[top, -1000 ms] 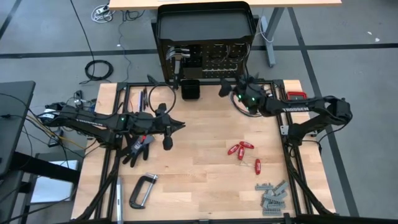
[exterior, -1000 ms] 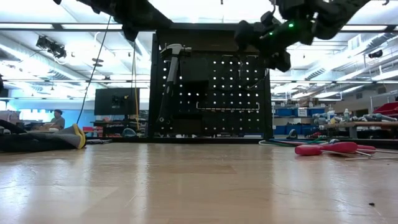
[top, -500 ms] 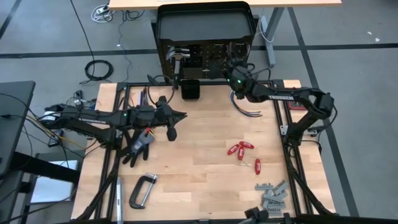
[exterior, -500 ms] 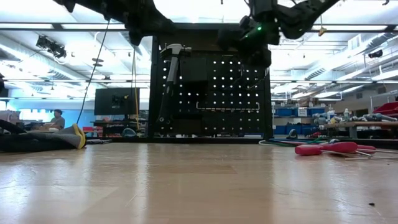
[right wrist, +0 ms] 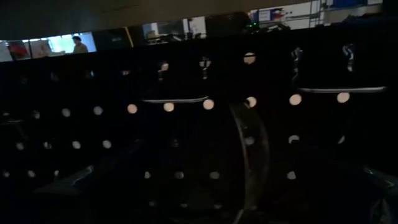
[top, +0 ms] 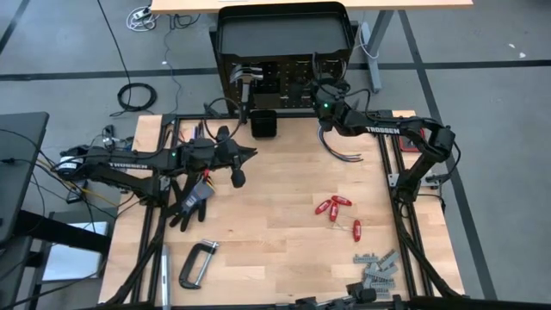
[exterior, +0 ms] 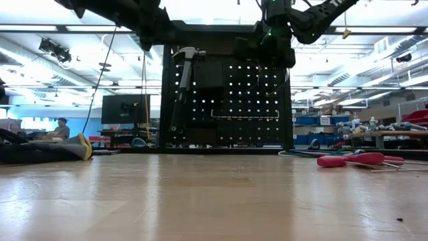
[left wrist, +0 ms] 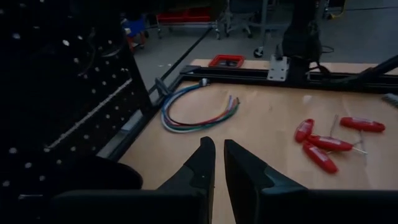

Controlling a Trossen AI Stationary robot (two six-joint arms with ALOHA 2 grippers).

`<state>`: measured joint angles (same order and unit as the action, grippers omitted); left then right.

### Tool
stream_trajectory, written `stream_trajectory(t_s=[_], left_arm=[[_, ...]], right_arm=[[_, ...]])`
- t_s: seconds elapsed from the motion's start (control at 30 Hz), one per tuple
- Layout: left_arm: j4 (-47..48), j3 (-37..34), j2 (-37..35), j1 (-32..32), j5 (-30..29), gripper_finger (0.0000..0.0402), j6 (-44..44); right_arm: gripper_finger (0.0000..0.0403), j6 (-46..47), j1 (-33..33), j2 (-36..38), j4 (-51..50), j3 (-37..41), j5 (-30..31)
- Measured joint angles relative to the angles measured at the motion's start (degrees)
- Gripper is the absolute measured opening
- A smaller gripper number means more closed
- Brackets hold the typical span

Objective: Hang tools onto peg board
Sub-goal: Hang the safety goggles on the peg board

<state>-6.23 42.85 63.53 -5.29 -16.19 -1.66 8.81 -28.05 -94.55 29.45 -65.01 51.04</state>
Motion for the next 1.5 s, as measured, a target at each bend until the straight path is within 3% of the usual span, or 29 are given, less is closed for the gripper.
stream_trajectory(t_s=[0.4,0.63,1.07,1.33,1.5], left_arm=[[-0.41,0.0,1.16,-2.28,1.9,0.0039,0.84],[-0.39,0.0,1.2,-2.28,1.92,0.0039,1.06],[-0.84,0.0,1.2,-2.28,1.9,0.0039,1.69],[-1.65,0.0,1.2,-2.28,1.9,0.0039,2.26],[-1.37,0.0,1.2,-2.18,1.9,0.0039,2.33]], right_arm=[[0.0391,6.63,-3.5,-1.01,1.48,0.02,-3.04],[0.0383,10.61,-5.11,-1.01,1.84,0.02,-8.09],[0.0381,6.56,-5.62,-1.04,2.15,0.04,-8.64],[0.038,-1.28,-2.44,-6.75,2.25,-5.4,-0.73],[0.0375,-0.44,-1.59,-9.69,2.25,-9.23,5.57]])
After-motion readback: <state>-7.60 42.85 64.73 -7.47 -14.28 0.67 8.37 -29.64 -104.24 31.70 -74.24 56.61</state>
